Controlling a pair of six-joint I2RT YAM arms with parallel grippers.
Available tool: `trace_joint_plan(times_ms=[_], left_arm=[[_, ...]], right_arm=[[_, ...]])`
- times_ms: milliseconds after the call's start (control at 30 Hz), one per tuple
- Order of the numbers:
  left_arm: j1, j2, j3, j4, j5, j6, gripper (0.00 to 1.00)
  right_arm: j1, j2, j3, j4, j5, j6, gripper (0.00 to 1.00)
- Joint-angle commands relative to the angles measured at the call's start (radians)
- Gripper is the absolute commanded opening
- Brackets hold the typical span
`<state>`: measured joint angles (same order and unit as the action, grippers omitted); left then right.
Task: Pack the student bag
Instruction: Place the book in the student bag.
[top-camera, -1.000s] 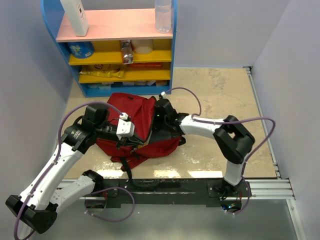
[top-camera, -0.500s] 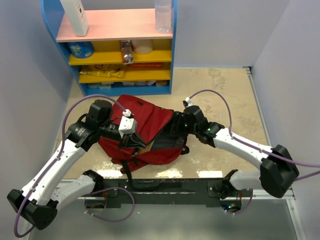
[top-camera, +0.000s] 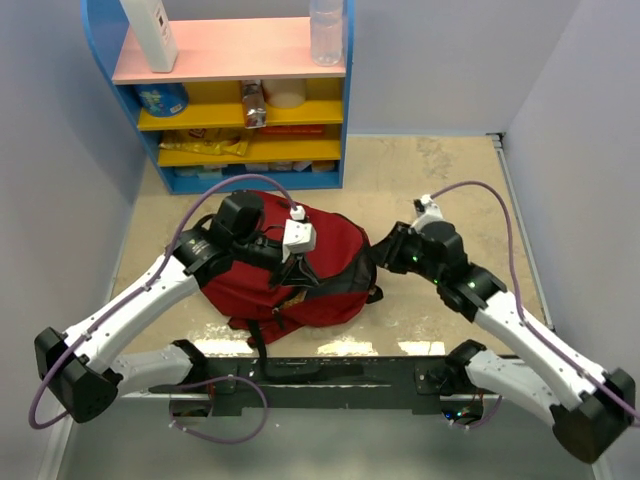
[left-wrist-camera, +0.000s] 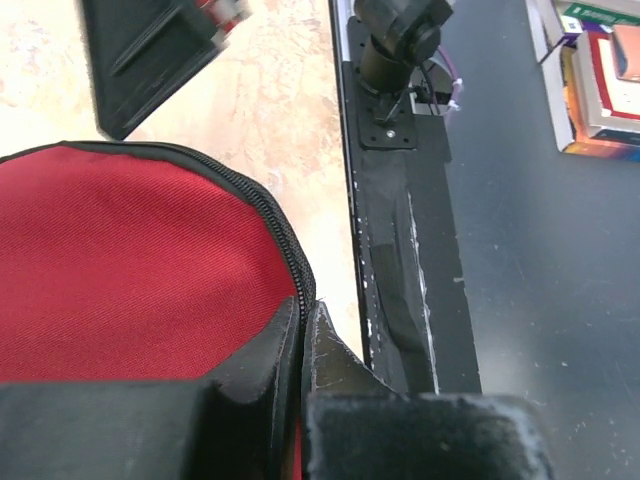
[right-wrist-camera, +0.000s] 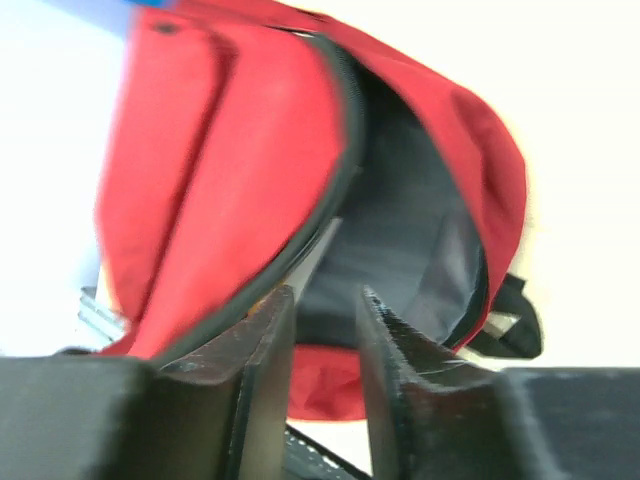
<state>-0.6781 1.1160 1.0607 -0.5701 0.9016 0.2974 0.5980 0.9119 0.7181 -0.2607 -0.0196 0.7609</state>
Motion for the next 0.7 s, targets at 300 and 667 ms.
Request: trace_joint_plan(times_ms=[300, 667], left_arm=[[-0.032, 0.215, 0.283, -0.012, -0.213, -0.044, 0.43], [0.348, 0.205, 0.473, -0.324, -0.101, 0.218, 1.0]], right_arm=[[0.23, -0.306, -0.06, 0.02, -0.073, -0.12, 0.72], [0.457, 0.041, 0.199, -0.055, -0.2, -0.319, 0.7]])
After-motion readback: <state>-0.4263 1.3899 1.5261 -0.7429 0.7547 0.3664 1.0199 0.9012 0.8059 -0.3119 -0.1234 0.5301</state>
